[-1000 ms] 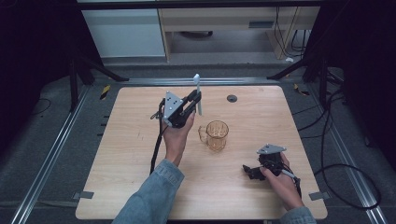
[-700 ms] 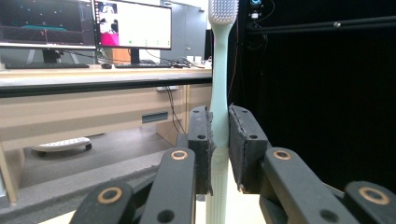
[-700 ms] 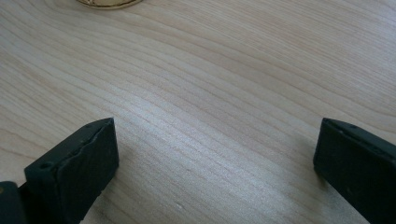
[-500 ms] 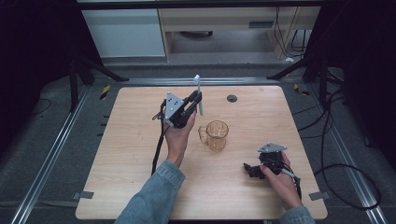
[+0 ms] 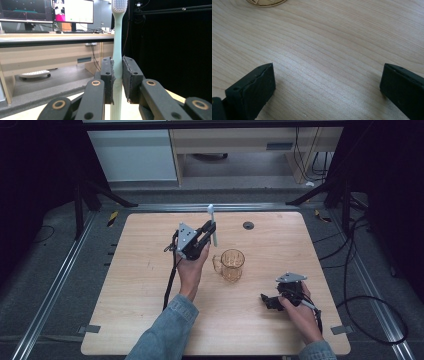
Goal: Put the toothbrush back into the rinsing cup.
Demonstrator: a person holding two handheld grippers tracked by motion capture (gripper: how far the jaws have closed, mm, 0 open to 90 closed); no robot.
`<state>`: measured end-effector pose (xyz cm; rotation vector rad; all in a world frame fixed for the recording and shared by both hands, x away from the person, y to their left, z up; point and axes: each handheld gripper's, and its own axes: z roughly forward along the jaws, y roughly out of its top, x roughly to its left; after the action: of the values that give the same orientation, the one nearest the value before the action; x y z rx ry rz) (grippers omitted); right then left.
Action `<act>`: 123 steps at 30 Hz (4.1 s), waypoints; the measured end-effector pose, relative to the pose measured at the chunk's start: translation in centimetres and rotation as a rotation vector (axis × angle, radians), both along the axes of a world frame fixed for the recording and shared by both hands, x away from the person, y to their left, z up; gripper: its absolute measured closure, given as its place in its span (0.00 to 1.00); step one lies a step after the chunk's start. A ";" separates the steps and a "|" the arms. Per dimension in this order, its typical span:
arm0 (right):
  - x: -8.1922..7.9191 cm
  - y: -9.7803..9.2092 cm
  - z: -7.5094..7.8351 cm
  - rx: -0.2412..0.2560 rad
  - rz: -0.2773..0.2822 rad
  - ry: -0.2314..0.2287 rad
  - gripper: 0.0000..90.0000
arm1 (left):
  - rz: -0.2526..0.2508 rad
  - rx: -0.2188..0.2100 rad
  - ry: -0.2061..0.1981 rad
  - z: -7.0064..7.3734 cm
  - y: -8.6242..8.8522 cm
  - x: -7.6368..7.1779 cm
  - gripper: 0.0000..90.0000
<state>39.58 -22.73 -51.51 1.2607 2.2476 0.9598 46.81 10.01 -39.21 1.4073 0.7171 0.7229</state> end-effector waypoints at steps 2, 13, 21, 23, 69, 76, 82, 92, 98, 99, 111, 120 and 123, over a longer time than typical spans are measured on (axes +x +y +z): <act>0.0 0.0 0.0 0.000 0.000 0.000 0.00 | -0.004 -0.004 0.001 -0.1 0.0 -0.1 0.87; 0.0 0.0 0.0 -0.001 -0.001 -0.001 0.00 | -0.017 -0.027 0.011 -1.1 0.4 -1.3 0.87; 0.0 0.0 0.0 0.000 -0.001 -0.001 0.00 | -0.032 -0.070 0.029 -1.7 0.6 -2.1 0.87; 0.0 0.0 0.0 -0.001 0.000 -0.001 0.00 | -0.027 -0.073 0.030 -1.9 0.7 -2.2 0.87; 0.0 0.0 0.0 0.000 -0.001 0.000 0.00 | -0.022 0.000 0.092 -5.9 -0.4 -2.1 0.87; 0.0 0.0 0.0 0.000 -0.003 0.000 0.00 | -0.018 0.000 0.104 -6.4 -0.3 -2.1 0.87; 0.0 0.0 0.0 0.000 -0.002 -0.001 0.00 | -0.020 -0.001 0.112 -6.7 -0.1 -2.1 0.87; 0.0 0.0 0.0 0.000 -0.003 0.000 0.00 | -0.020 0.025 0.119 -7.0 -0.2 -2.4 0.87; 0.0 0.0 0.0 0.000 -0.003 -0.001 0.00 | -0.024 0.041 0.122 -7.2 -0.4 -2.5 0.87; 0.0 0.0 0.0 0.000 -0.003 0.000 0.00 | -0.024 0.044 0.123 -7.2 -0.4 -2.5 0.87; 0.0 0.0 0.0 0.000 -0.003 0.000 0.00 | -0.024 0.051 0.138 -8.0 -0.3 -2.6 0.87; 0.0 0.0 0.0 -0.001 -0.001 -0.001 0.01 | -0.028 0.061 0.141 -8.1 -0.5 -2.7 0.87; 0.0 0.0 0.0 0.000 -0.003 -0.001 0.01 | -0.029 0.071 0.145 -8.3 -0.6 -2.7 0.87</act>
<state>39.57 -22.70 -51.51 1.2631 2.2448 0.9586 44.09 9.45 -47.51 1.5430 0.7888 0.6337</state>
